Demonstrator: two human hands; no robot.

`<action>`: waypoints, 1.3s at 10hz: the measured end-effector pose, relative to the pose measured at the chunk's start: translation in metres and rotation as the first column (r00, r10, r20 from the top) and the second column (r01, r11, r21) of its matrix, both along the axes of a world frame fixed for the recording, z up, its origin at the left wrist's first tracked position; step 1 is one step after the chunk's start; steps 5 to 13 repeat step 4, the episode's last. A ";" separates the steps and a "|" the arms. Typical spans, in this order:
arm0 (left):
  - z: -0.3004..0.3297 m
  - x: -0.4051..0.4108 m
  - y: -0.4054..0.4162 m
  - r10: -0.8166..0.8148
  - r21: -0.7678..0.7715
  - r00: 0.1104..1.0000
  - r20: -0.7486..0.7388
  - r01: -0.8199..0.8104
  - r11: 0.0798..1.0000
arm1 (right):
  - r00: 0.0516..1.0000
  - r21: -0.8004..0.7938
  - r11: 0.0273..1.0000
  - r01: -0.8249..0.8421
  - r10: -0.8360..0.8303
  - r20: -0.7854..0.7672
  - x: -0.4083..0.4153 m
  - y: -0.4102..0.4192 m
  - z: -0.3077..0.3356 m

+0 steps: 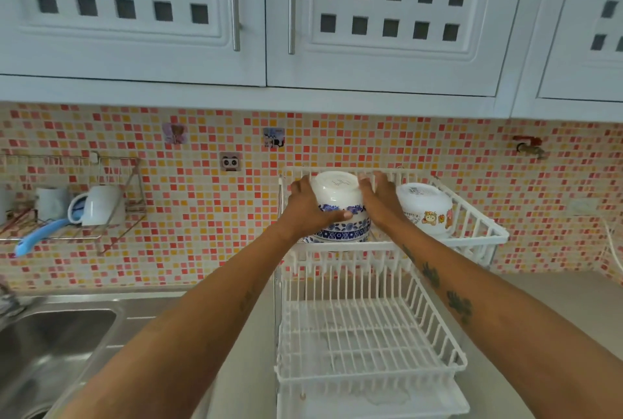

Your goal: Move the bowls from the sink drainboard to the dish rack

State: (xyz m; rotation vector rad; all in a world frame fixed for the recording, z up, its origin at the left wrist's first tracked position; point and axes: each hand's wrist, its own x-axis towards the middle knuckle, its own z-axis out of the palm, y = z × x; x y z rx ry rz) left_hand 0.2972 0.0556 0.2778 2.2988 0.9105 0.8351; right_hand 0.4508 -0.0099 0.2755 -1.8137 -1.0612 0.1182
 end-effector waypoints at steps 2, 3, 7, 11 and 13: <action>0.016 -0.043 -0.006 -0.004 0.050 0.997 -0.080 0.008 0.999 | 0.913 -0.061 0.997 0.051 -0.022 0.408 -0.017 -0.017 -0.001; 0.019 -0.072 -0.001 0.008 0.090 0.991 -0.132 0.004 0.996 | 0.846 -0.120 0.987 0.108 -0.028 0.533 -0.032 -0.023 0.000; 0.021 -0.103 0.000 0.046 0.122 0.989 -0.139 -0.029 0.992 | 0.765 -0.171 0.979 0.108 0.028 0.644 -0.052 -0.030 0.012; 0.021 -0.103 0.000 0.046 0.122 0.989 -0.139 -0.029 0.992 | 0.765 -0.171 0.979 0.108 0.028 0.644 -0.052 -0.030 0.012; 0.021 -0.103 0.000 0.046 0.122 0.989 -0.139 -0.029 0.992 | 0.765 -0.171 0.979 0.108 0.028 0.644 -0.052 -0.030 0.012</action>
